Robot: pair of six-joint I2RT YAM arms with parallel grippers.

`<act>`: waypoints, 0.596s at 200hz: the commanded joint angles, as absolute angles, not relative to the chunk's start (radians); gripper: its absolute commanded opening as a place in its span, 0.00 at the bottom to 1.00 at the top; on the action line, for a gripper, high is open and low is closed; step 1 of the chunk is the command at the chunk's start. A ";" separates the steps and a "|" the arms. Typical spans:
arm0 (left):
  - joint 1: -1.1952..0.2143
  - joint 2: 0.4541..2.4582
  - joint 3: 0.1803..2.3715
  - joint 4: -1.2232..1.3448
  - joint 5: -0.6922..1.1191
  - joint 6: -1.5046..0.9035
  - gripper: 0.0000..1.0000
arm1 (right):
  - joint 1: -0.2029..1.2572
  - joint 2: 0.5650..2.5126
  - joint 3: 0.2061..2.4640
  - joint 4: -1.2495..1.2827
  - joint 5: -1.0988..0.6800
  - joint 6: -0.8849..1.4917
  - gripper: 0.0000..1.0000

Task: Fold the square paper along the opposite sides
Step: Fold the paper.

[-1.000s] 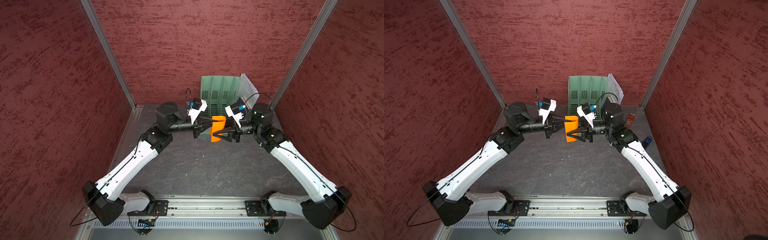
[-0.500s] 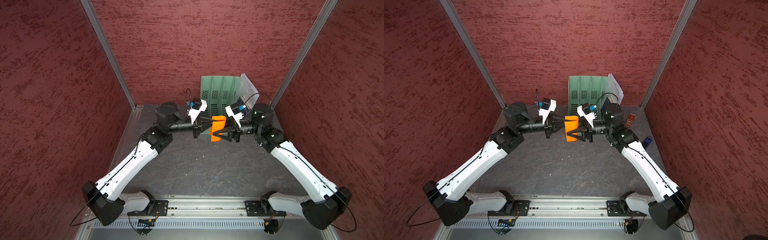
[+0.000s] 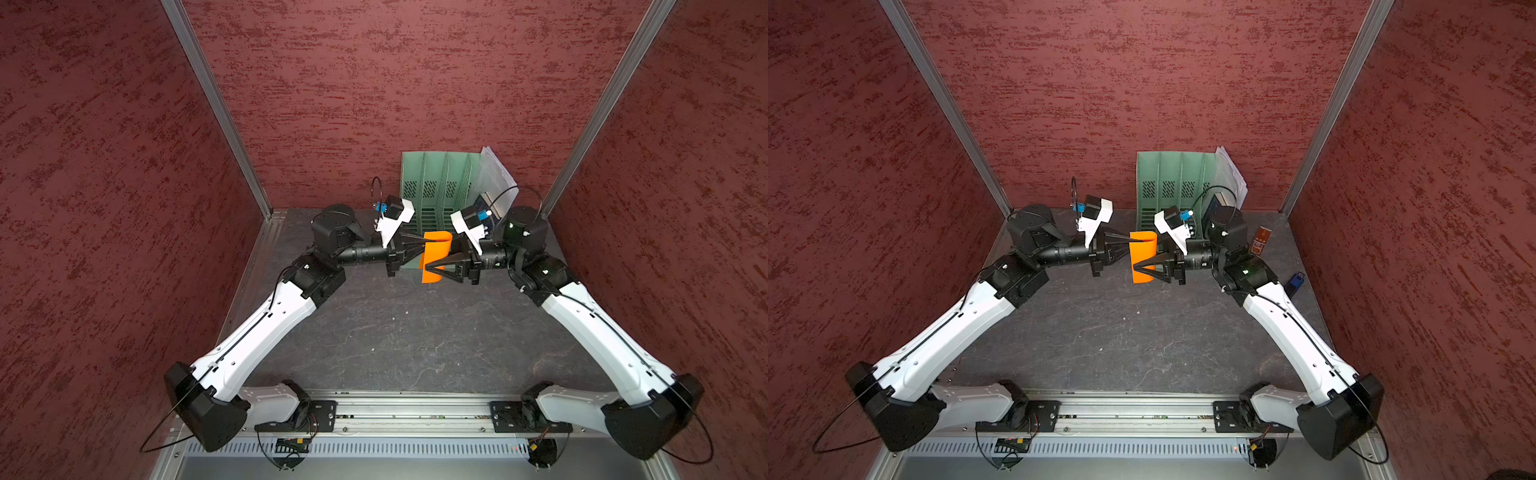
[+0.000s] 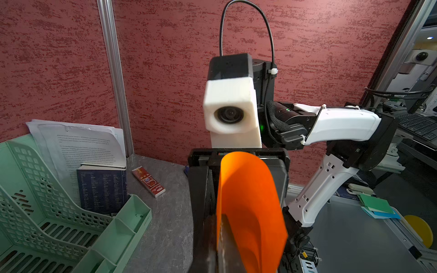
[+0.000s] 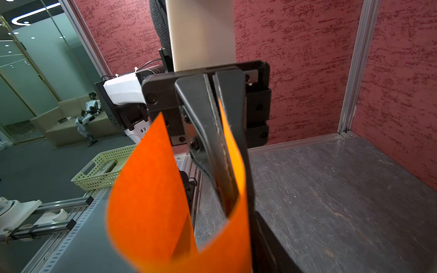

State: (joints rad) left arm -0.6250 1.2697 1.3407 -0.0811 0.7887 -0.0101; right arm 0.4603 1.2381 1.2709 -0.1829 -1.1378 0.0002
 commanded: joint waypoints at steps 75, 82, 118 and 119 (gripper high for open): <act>-0.632 1.244 1.329 -0.052 0.787 -0.003 0.00 | 0.471 1.222 1.304 -0.160 -1.126 0.006 0.45; -0.632 1.244 1.331 -0.052 0.787 -0.003 0.00 | 0.471 1.223 1.304 -0.160 -1.126 0.007 0.44; -0.631 1.246 1.330 -0.053 0.788 -0.003 0.00 | 0.470 1.224 1.304 -0.157 -1.124 0.006 0.43; -0.631 1.246 1.330 -0.053 0.788 -0.003 0.00 | 0.471 1.223 1.304 -0.157 -1.124 0.005 0.43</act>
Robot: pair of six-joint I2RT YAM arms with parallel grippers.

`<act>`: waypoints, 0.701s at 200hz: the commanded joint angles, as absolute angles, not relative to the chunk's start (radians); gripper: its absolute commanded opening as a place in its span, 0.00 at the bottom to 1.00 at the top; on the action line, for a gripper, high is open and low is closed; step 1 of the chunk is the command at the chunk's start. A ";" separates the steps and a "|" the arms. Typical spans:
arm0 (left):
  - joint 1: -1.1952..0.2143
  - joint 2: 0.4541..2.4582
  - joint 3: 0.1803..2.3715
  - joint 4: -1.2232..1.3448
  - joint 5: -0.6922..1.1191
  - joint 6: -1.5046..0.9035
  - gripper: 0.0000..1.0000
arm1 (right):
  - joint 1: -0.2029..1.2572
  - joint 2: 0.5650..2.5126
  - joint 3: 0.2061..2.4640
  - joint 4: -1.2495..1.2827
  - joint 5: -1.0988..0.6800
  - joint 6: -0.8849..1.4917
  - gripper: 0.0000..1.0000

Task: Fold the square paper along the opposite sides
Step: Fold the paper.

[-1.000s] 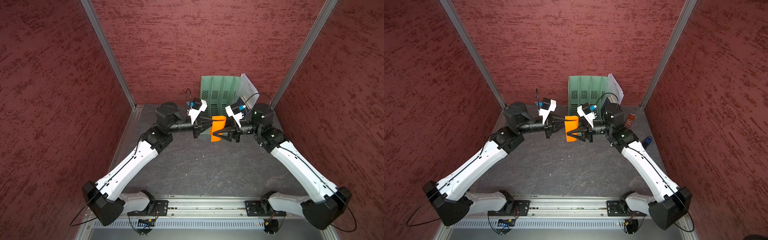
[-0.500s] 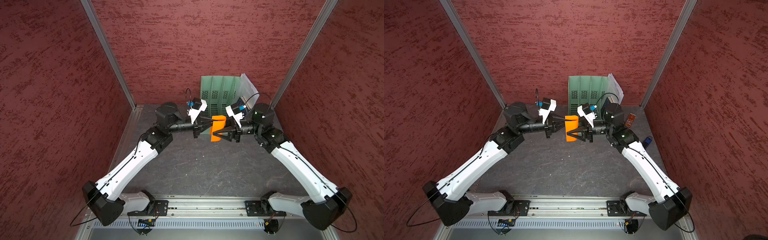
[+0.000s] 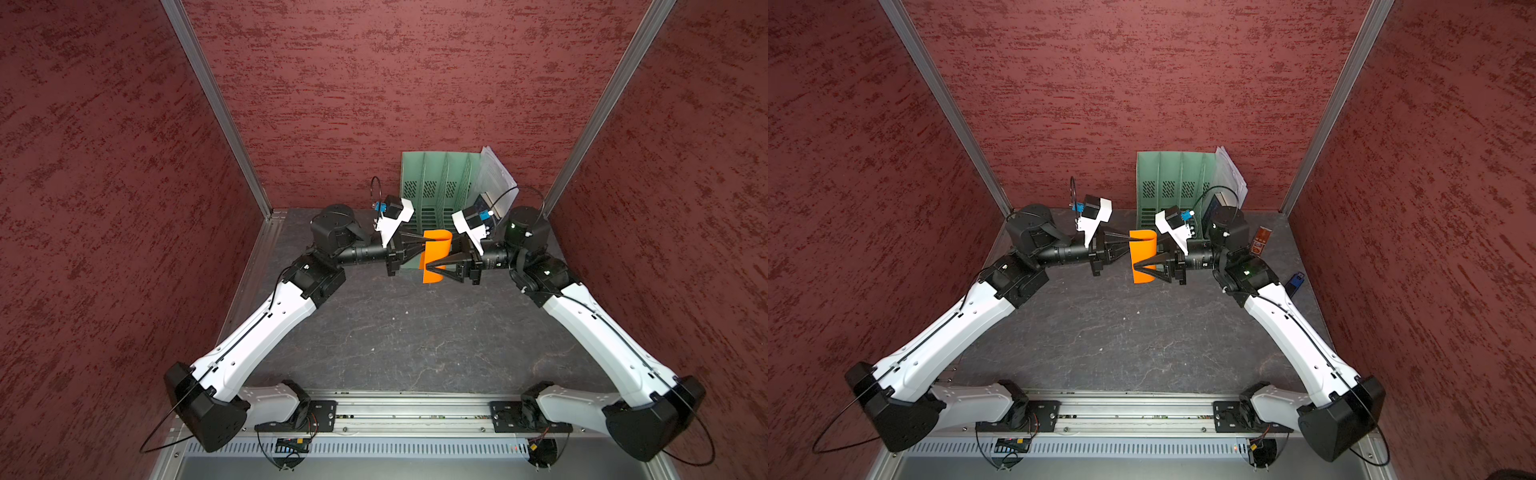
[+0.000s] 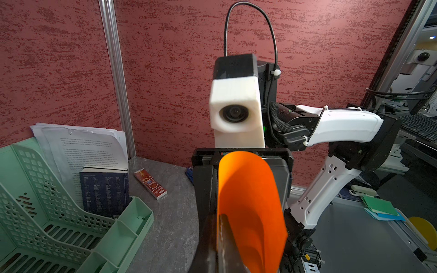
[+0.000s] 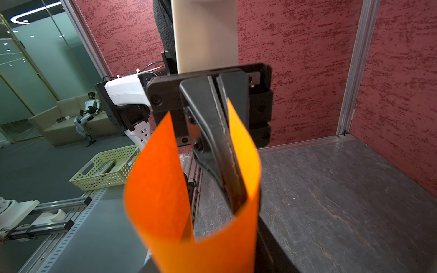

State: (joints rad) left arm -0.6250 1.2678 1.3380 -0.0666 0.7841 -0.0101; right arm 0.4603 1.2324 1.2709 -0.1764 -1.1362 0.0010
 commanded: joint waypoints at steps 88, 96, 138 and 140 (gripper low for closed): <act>-0.632 1.253 1.324 -0.044 0.788 -0.005 0.00 | 0.470 1.220 1.307 -0.139 -1.127 0.015 0.43; -0.632 1.252 1.323 -0.045 0.788 -0.005 0.00 | 0.471 1.219 1.307 -0.140 -1.127 0.017 0.43; -0.632 1.248 1.323 -0.043 0.788 -0.005 0.00 | 0.471 1.221 1.304 -0.140 -1.129 0.017 0.43; -0.632 1.248 1.323 -0.044 0.788 -0.005 0.00 | 0.471 1.221 1.305 -0.140 -1.130 0.016 0.43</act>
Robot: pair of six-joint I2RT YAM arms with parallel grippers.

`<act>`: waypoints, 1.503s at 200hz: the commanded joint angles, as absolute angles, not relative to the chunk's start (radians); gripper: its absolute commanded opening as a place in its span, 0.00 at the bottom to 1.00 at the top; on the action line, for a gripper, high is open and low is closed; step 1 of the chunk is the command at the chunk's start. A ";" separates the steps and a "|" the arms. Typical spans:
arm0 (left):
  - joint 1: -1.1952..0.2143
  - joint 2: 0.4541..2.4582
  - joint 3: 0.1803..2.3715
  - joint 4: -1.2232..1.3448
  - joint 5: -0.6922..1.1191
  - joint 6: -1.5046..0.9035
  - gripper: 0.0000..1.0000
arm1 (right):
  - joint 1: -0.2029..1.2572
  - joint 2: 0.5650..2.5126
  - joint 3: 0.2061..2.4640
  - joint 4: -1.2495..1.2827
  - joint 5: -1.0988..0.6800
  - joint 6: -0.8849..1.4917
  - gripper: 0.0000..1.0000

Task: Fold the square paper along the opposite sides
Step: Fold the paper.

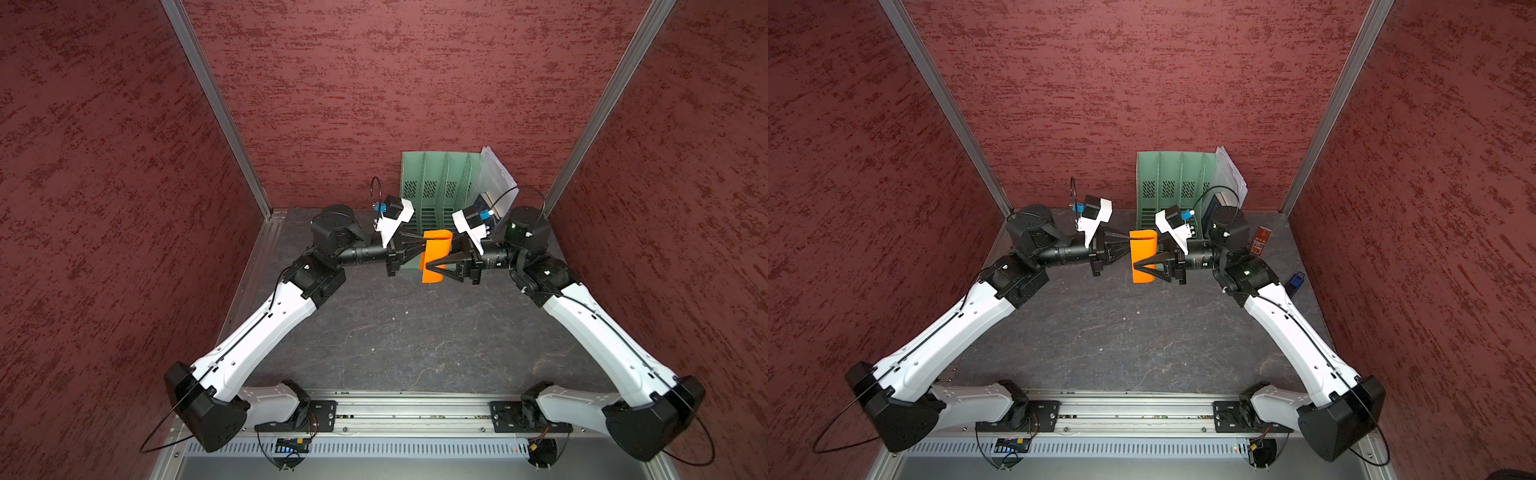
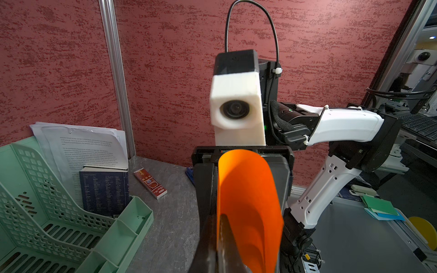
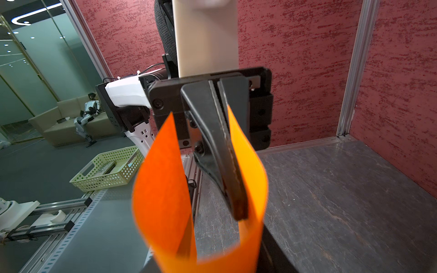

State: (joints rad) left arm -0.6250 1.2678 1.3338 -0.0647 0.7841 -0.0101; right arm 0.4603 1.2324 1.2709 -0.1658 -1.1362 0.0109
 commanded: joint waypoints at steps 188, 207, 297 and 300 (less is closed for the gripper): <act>-0.631 1.254 1.324 -0.037 0.790 -0.006 0.00 | 0.471 1.226 1.302 -0.126 -1.137 0.029 0.32; -0.632 1.253 1.319 -0.029 0.790 -0.008 0.00 | 0.471 1.226 1.301 -0.118 -1.143 0.037 0.33; -0.631 1.249 1.313 -0.006 0.788 -0.018 0.00 | 0.472 1.231 1.295 -0.103 -1.149 0.045 0.34; -0.631 1.249 1.314 -0.010 0.788 -0.015 0.00 | 0.470 1.232 1.295 -0.103 -1.150 0.047 0.34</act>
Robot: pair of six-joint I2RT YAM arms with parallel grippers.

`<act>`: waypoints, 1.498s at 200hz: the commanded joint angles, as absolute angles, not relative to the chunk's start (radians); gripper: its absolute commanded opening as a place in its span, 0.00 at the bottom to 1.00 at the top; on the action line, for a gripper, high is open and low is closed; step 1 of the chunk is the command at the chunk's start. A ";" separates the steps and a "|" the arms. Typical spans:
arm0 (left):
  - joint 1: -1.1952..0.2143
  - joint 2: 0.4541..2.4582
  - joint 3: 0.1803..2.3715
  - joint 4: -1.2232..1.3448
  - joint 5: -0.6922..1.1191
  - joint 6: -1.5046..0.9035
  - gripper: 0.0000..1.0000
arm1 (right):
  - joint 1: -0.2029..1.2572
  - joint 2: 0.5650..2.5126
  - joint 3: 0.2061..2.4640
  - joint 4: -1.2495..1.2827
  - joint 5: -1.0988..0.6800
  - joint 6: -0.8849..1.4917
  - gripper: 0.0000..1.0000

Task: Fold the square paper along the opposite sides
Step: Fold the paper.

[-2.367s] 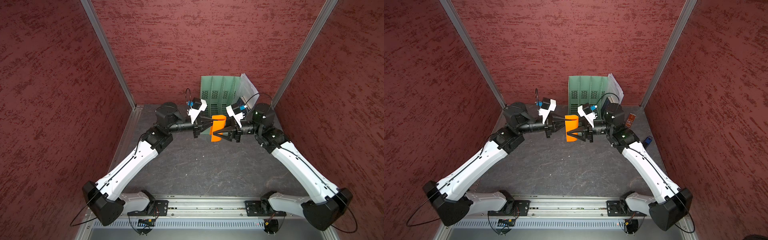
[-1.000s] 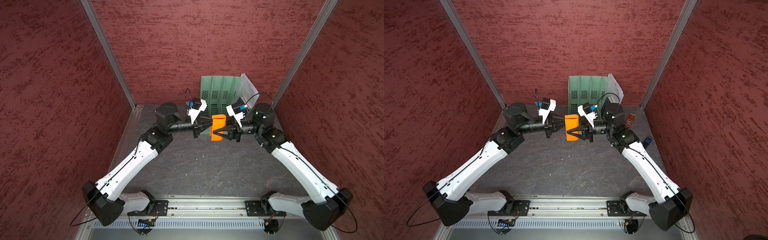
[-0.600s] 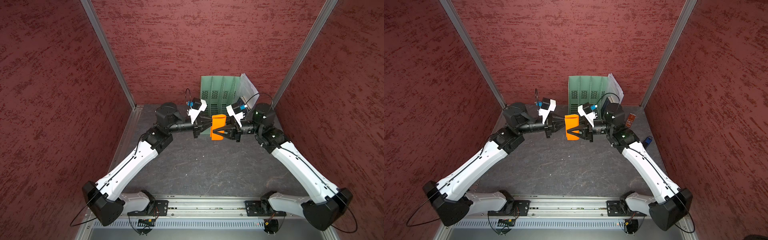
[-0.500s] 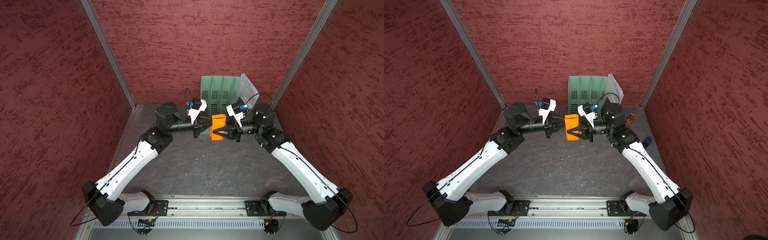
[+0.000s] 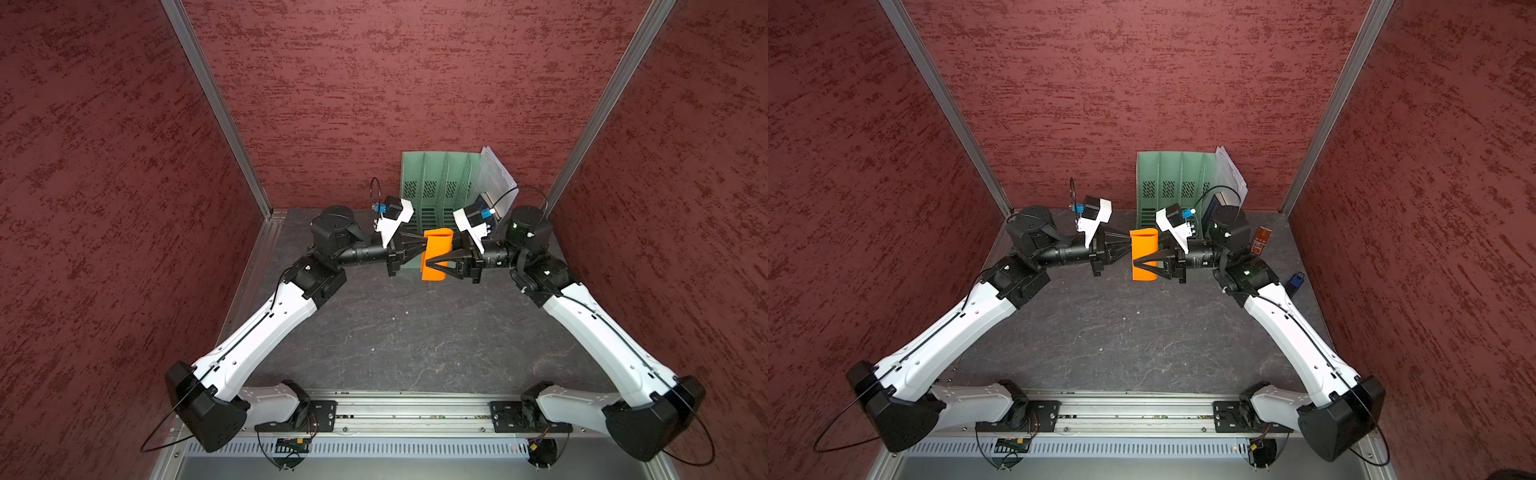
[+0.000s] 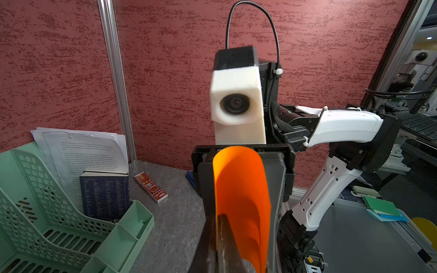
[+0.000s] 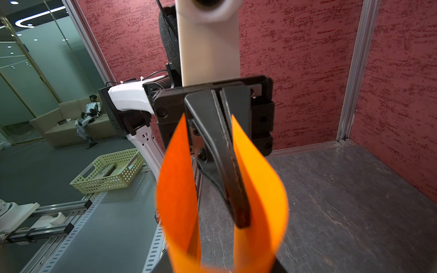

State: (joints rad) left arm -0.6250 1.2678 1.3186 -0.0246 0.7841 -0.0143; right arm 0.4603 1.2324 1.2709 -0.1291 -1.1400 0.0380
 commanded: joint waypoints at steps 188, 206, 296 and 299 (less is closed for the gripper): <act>-0.630 1.253 1.346 -0.060 0.787 0.011 0.00 | 0.475 1.254 1.299 -0.130 -1.155 0.035 0.32; -0.630 1.253 1.348 -0.061 0.787 0.013 0.00 | 0.477 1.255 1.299 -0.133 -1.155 0.032 0.32; -0.629 1.247 1.355 -0.073 0.786 0.023 0.00 | 0.481 1.260 1.302 -0.156 -1.149 0.015 0.32; -0.628 1.247 1.356 -0.073 0.787 0.023 0.00 | 0.482 1.259 1.304 -0.156 -1.149 0.015 0.32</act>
